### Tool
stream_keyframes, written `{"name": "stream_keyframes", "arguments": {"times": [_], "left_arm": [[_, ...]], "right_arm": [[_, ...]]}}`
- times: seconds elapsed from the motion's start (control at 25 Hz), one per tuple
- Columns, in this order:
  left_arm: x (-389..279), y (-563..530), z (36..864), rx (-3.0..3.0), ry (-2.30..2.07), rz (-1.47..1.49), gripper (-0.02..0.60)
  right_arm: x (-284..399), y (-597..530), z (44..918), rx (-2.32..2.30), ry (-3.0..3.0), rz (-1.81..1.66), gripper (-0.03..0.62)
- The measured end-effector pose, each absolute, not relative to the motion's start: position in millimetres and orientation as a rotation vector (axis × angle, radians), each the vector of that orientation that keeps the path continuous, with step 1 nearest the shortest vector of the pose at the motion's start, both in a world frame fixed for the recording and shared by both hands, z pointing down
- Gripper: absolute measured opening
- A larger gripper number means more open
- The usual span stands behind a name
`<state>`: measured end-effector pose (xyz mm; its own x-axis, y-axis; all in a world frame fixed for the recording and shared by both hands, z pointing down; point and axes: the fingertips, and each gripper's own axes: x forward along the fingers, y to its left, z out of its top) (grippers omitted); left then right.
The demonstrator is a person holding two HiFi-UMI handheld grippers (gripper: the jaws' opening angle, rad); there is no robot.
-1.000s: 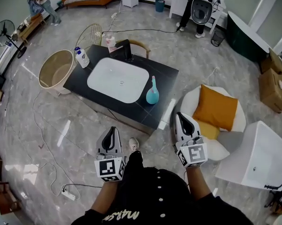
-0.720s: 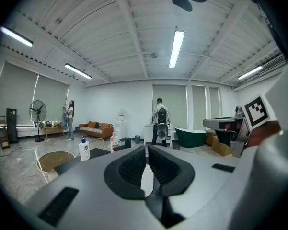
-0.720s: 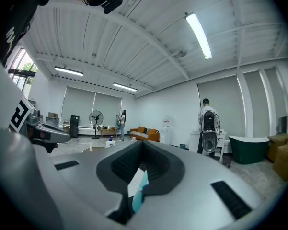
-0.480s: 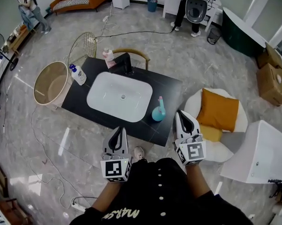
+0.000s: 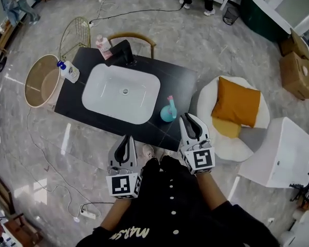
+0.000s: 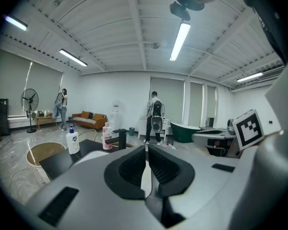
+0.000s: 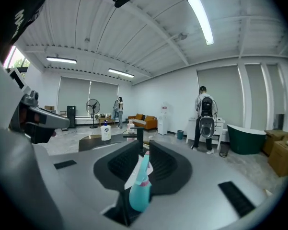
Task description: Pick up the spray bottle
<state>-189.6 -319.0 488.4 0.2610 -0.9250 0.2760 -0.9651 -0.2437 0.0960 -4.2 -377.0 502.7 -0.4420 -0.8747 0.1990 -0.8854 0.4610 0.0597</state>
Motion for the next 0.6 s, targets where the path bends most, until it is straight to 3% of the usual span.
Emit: {"name": "stream_keyframes", "arguments": {"times": [0.12,0.28,0.6], "left_arm": [[-188.7,-320.1,506.2,2.242,-1.745,0.28,0.028],[-192.8,-315.6,531.3,2.2,-1.726,0.347,0.028],[-206.8,-298.0,577.0,2.084,-1.716,0.475,0.028]], "right_arm": [[-14.0,-389.3,533.4,1.469,-2.497,0.133,0.142],[-27.1,-407.4,585.7,1.413,-2.454,0.204,0.222],[-42.0,-441.9,634.8,1.487,-2.462,0.231,0.235]]}}
